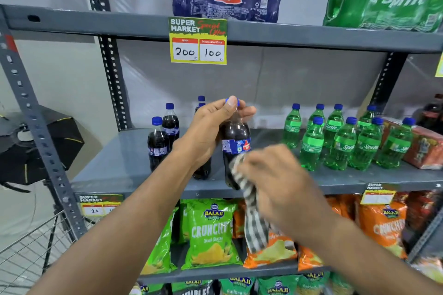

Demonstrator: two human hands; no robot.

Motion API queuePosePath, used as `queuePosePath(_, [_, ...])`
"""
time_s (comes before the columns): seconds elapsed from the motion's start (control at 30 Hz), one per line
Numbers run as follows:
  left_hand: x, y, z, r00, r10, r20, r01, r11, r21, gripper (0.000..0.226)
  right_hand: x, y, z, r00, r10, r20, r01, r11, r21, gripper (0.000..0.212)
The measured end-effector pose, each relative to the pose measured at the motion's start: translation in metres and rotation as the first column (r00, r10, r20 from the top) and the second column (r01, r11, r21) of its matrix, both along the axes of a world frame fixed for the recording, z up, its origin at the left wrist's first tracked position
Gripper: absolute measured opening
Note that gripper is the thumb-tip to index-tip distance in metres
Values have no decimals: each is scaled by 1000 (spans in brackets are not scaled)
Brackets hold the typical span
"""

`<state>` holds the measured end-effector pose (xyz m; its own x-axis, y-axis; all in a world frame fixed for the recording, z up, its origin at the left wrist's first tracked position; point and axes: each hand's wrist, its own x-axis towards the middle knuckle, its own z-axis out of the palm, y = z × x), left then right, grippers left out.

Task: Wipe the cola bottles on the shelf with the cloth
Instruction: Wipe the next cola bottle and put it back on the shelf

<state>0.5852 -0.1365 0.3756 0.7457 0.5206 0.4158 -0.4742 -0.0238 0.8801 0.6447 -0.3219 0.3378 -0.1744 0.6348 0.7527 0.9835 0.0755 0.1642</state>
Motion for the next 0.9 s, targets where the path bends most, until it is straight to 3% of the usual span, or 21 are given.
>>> queuePosePath(0.07, [-1,-1,-3,998,-61,-2,61,998,7,27,11,7,29,987,42,-155,-12,981,194,41])
queuePosePath(0.13, [0,-5,-6,994,-104,10,104,994,13,31,18,17,50,971,59,-231,2,967,254,43])
queuePosePath(0.27, [3,-7,-3,983,-159,90,162,986,-34,33,21,30,45,960,83,-268,-38,985,169,49])
queuePosePath(0.43, [9,1,-2,981,-141,135,155,983,-95,36,28,17,-1,976,122,-180,-97,985,146,36])
queuePosePath(0.67, [16,10,-2,974,-188,122,188,982,12,34,32,-3,-43,982,98,-161,-112,990,-84,36])
queuePosePath(0.9, [29,19,-1,977,-202,69,201,979,25,34,37,-27,-37,953,124,-276,-122,992,23,33])
